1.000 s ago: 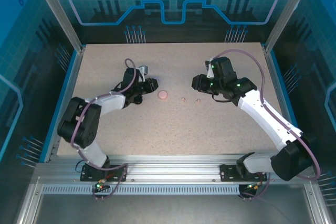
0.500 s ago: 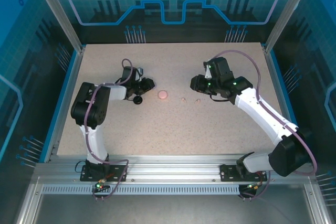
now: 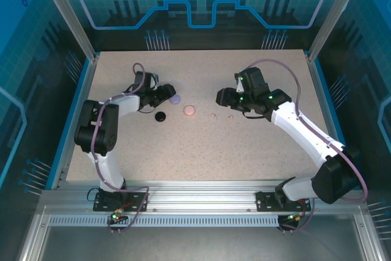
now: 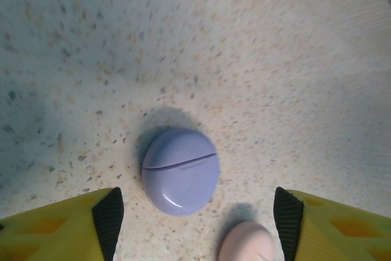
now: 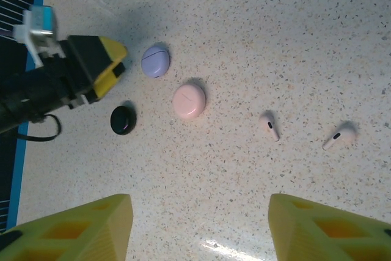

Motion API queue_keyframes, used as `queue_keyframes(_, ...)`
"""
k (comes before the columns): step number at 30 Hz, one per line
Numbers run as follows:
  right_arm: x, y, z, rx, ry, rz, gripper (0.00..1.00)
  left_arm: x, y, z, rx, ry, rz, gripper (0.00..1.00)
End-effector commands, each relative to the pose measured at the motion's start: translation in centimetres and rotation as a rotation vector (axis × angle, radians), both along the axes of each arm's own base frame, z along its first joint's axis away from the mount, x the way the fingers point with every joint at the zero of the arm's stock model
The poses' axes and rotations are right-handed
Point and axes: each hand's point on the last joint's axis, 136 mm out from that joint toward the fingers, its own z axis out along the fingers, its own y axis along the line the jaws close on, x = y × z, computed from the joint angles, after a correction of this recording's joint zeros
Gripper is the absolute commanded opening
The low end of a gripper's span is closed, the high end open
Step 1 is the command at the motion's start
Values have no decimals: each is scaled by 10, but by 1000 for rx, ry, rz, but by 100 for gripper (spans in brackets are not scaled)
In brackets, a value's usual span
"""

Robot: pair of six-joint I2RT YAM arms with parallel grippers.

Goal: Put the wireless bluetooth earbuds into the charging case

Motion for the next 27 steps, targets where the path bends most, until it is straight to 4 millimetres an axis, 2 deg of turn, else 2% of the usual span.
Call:
queue_keyframes(1, -1, 7, 6, 7, -15, 16, 64, 10, 5, 61, 14, -123, 2, 70)
queue_keyframes(3, -1, 8, 4, 4, -11, 18, 66, 10, -3, 76, -11, -147, -18, 71)
queue_keyframes(5, -1, 9, 0, -2, -3, 16, 67, 8, -14, 83, -17, -154, -47, 71)
queue_keyframes(8, -1, 9, -8, -11, 14, 15, 70, 0, -37, 83, 1, -153, -113, 72)
queue_keyframes(10, -2, 8, -14, -20, 26, 11, 71, -8, -53, 76, 51, -139, -165, 72)
queue_keyframes(15, -4, 2, -22, -47, 40, -2, 75, -37, -83, 35, 257, -56, -320, 73)
queue_keyframes(21, -7, -3, -29, -70, 50, -12, 81, -53, -88, 2, 450, 20, -416, 73)
queue_keyframes(27, -8, -5, -34, -71, 62, -22, 81, -51, -89, -21, 530, 62, -458, 73)
